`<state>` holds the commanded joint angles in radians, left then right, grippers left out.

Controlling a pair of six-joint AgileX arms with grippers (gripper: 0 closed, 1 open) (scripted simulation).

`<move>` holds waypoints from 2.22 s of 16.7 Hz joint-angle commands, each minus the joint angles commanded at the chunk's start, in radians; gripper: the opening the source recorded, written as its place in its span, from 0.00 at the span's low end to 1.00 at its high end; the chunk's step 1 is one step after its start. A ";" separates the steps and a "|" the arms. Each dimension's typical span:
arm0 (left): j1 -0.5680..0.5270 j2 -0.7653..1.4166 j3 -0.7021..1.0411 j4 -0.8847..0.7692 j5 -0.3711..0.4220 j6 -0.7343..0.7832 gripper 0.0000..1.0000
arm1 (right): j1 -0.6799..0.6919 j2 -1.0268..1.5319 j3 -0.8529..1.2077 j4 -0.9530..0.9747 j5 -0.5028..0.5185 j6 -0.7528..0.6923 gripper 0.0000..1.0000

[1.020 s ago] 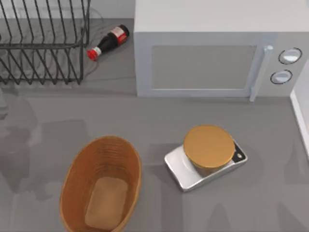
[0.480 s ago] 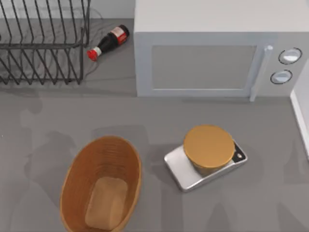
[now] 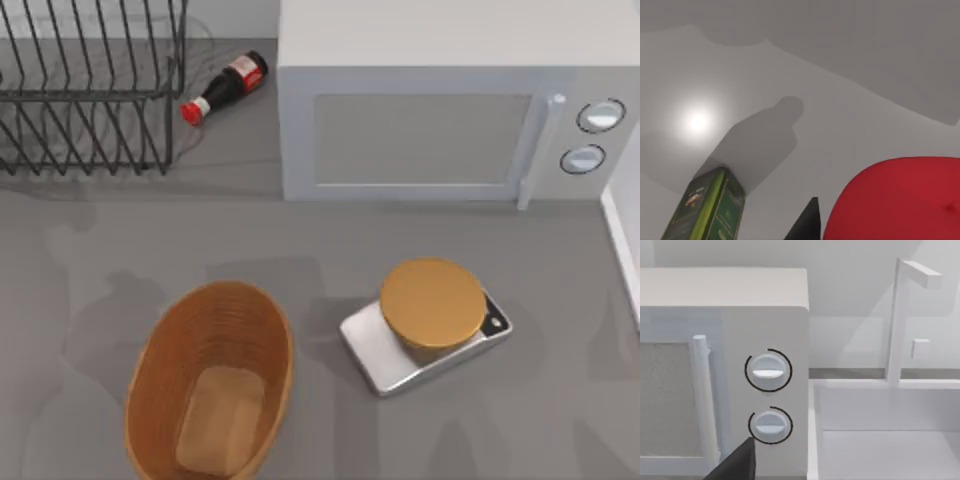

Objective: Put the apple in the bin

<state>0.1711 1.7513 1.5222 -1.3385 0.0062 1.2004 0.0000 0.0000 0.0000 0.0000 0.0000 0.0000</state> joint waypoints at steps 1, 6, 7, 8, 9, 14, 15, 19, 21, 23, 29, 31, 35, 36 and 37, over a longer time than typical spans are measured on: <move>-0.020 -0.003 0.000 -0.001 0.002 -0.042 0.00 | 0.000 0.000 0.000 0.000 0.000 0.000 1.00; -0.182 -0.031 -0.020 -0.005 0.016 -0.380 0.00 | 0.000 0.000 0.000 0.000 0.000 0.000 1.00; -0.223 -0.039 -0.030 -0.006 0.020 -0.468 0.00 | 0.000 0.000 0.000 0.000 0.000 0.000 1.00; -0.266 -0.048 -0.042 -0.007 0.025 -0.562 0.00 | 0.000 0.000 0.000 0.000 0.000 0.000 1.00; -0.311 -0.057 -0.055 -0.008 0.030 -0.664 0.00 | 0.000 0.000 0.000 0.000 0.000 0.000 1.00; -0.538 -0.112 -0.123 -0.005 0.059 -1.221 0.00 | 0.000 0.000 0.000 0.000 0.000 0.000 1.00; -0.581 -0.125 -0.135 -0.002 0.064 -1.326 0.00 | 0.000 0.000 0.000 0.000 0.000 0.000 1.00; -0.727 -0.186 -0.180 0.022 0.076 -1.651 0.00 | 0.000 0.000 0.000 0.000 0.000 0.000 1.00; -0.778 -0.212 -0.197 0.034 0.078 -1.749 0.00 | 0.000 0.000 0.000 0.000 0.000 0.000 1.00; -0.808 -0.228 -0.207 0.042 0.079 -1.805 0.00 | 0.000 0.000 0.000 0.000 0.000 0.000 1.00; -0.811 -0.228 -0.207 0.042 0.079 -1.816 0.00 | 0.000 0.000 0.000 0.000 0.000 0.000 1.00; -0.812 -0.226 -0.223 0.059 0.078 -1.817 0.00 | 0.000 0.000 0.000 0.000 0.000 0.000 1.00; -0.822 -0.210 -0.333 0.195 0.078 -1.822 0.00 | 0.000 0.000 0.000 0.000 0.000 0.000 1.00; -0.823 -0.203 -0.367 0.237 0.079 -1.826 0.00 | 0.000 0.000 0.000 0.000 0.000 0.000 1.00; -0.825 -0.197 -0.398 0.274 0.079 -1.829 0.00 | 0.000 0.000 0.000 0.000 0.000 0.000 1.00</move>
<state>-0.6537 1.5540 1.1238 -1.0647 0.0850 -0.6286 0.0000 0.0000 0.0000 0.0000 0.0000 0.0000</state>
